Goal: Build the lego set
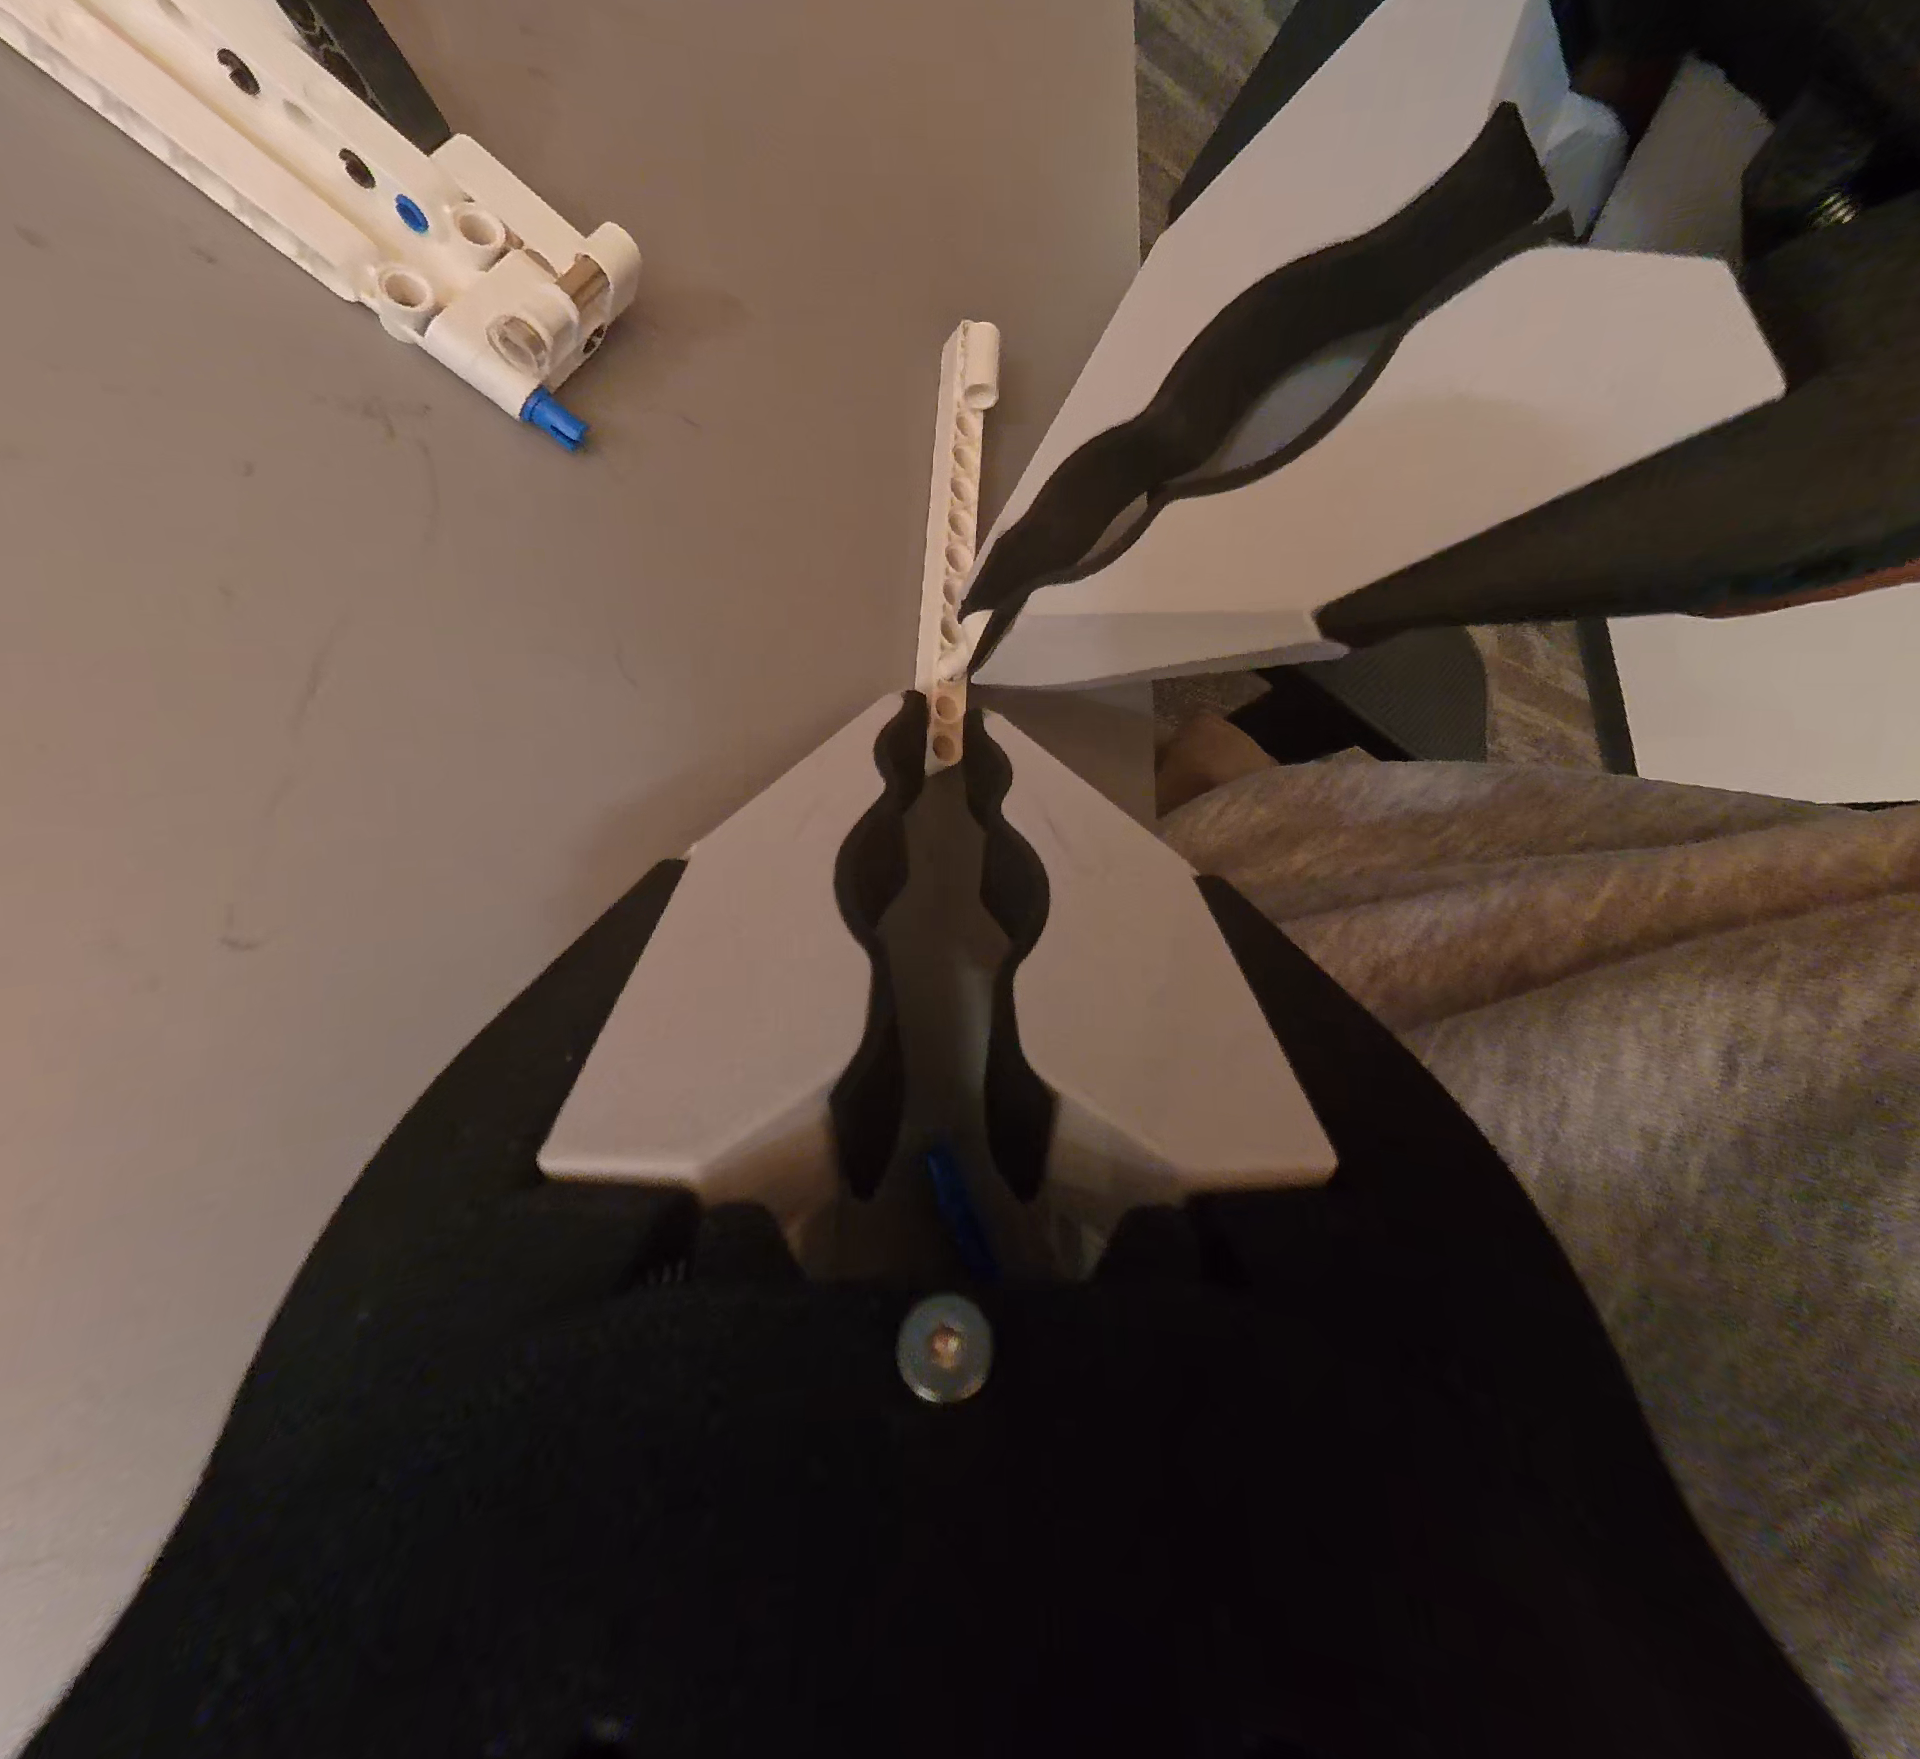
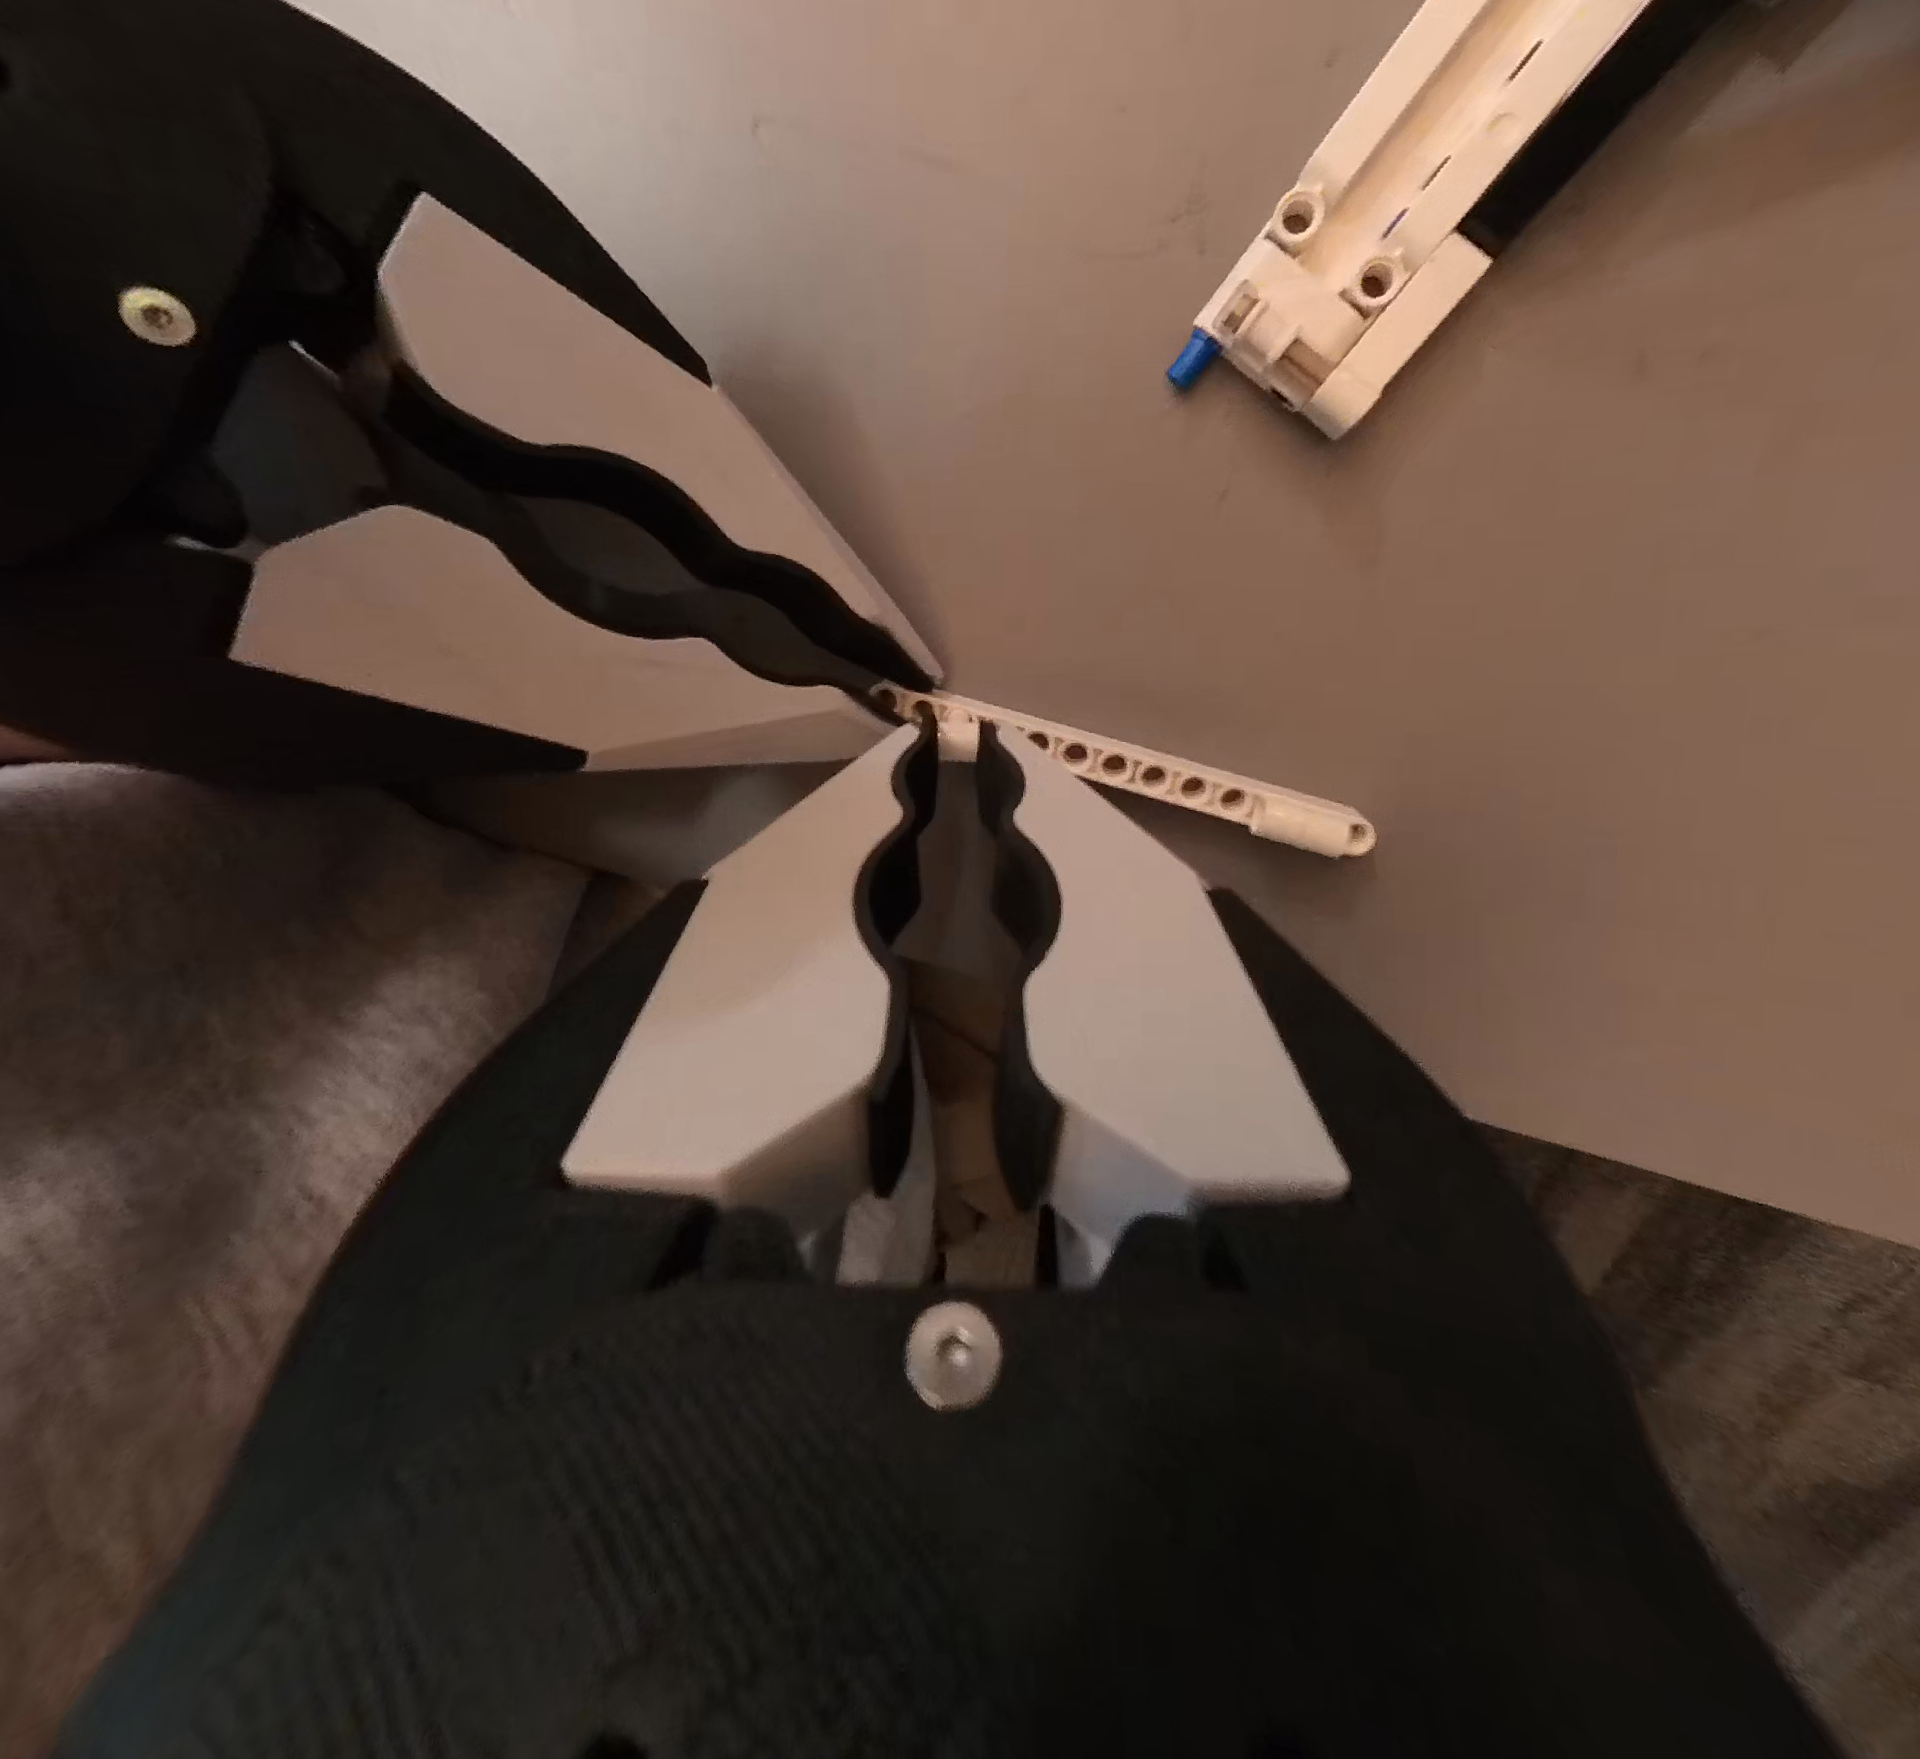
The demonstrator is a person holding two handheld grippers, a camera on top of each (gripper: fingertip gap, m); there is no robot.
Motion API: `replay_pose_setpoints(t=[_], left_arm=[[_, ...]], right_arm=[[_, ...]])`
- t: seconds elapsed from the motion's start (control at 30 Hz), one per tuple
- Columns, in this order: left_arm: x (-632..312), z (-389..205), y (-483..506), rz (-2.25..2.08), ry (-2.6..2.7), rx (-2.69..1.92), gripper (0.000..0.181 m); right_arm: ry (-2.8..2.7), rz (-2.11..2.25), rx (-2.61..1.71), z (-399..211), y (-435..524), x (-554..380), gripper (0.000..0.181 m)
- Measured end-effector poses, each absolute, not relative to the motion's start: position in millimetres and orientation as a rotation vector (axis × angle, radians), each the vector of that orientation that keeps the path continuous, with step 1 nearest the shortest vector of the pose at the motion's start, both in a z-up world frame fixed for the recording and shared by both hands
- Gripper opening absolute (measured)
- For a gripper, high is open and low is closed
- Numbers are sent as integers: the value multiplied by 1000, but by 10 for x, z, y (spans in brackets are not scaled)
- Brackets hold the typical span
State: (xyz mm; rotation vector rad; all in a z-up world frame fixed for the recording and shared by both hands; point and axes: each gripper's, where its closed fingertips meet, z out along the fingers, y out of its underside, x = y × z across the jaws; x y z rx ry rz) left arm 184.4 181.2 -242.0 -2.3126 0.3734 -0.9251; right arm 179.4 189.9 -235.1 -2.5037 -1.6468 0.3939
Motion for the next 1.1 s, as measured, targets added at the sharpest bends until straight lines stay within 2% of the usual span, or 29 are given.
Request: replay_pose_setpoints(t=[0.4, 1.1], left_arm=[[1909, -2417, 1841, -924, 325, -2310, 6], [1920, -2414, 1840, -977, 285, -2305, 6]], right_arm=[[-1825, 96, -2427, -2367, 1922, 1834, 6], [-1602, 311, -2404, -2356, 1918, 1850, 7]])
